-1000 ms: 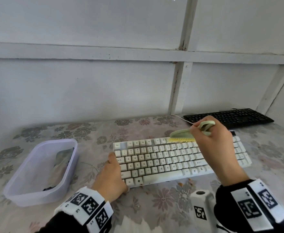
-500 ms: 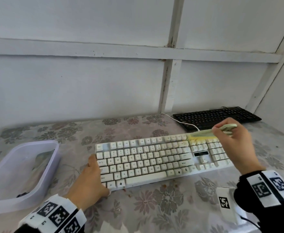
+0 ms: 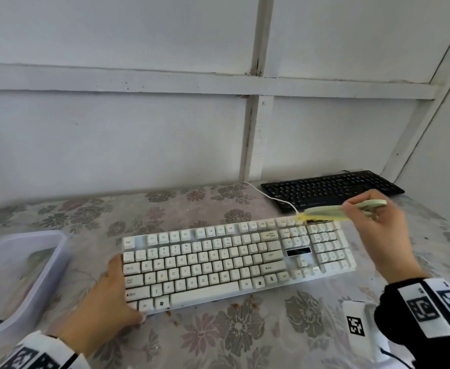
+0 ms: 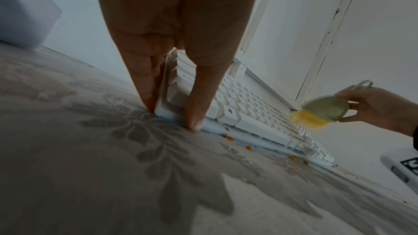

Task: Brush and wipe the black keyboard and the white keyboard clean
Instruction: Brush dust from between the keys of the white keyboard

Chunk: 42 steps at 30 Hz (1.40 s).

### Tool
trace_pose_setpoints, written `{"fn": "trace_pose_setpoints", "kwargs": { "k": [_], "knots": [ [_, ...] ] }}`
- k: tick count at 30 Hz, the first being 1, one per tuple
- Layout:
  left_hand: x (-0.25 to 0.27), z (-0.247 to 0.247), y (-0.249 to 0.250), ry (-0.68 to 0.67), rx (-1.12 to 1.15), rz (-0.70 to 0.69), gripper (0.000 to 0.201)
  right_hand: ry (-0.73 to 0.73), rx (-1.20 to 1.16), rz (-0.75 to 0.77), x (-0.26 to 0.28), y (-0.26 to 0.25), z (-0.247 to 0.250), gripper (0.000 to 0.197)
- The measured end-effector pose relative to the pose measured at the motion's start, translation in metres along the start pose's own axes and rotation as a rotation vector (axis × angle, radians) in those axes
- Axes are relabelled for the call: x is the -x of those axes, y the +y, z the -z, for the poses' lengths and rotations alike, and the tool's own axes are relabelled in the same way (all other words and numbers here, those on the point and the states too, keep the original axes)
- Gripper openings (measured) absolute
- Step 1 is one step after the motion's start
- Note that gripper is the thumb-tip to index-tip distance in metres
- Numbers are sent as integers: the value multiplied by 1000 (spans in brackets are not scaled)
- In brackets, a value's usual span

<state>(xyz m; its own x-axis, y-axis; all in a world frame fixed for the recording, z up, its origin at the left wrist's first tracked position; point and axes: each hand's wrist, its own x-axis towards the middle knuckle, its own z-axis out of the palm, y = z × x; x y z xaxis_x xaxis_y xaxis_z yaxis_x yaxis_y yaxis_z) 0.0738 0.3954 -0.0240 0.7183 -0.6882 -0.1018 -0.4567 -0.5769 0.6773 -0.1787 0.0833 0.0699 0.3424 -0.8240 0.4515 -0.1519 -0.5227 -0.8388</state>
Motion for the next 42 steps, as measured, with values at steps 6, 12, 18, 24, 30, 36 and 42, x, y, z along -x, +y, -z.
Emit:
{"fn": "trace_pose_setpoints", "kwargs": {
  "k": [6, 12, 18, 24, 30, 36, 42],
  "knots": [
    [0, -1, 3, 6, -22, 10, 107, -262, -106, 37, 10, 3, -13, 10],
    [1, 0, 3, 2, -23, 20, 111, -72, 157, -24, -13, 31, 23, 14],
    [4, 3, 8, 9, -49, 6, 109, 71, 273, 71, -13, 0, 21, 9],
    [5, 3, 11, 7, -80, -48, 105, -237, -53, 114, 40, -66, -44, 11],
    [2, 1, 7, 6, -34, -31, 102, -517, -72, 236, 105, -105, -128, 11],
    [-6, -3, -8, 64, -49, -24, 101, -589, 105, 240, 136, -119, -166, 7],
    [-7, -2, -5, 70, -50, -27, 94, -554, 265, 137, 124, -107, -150, 9]
  ]
}}
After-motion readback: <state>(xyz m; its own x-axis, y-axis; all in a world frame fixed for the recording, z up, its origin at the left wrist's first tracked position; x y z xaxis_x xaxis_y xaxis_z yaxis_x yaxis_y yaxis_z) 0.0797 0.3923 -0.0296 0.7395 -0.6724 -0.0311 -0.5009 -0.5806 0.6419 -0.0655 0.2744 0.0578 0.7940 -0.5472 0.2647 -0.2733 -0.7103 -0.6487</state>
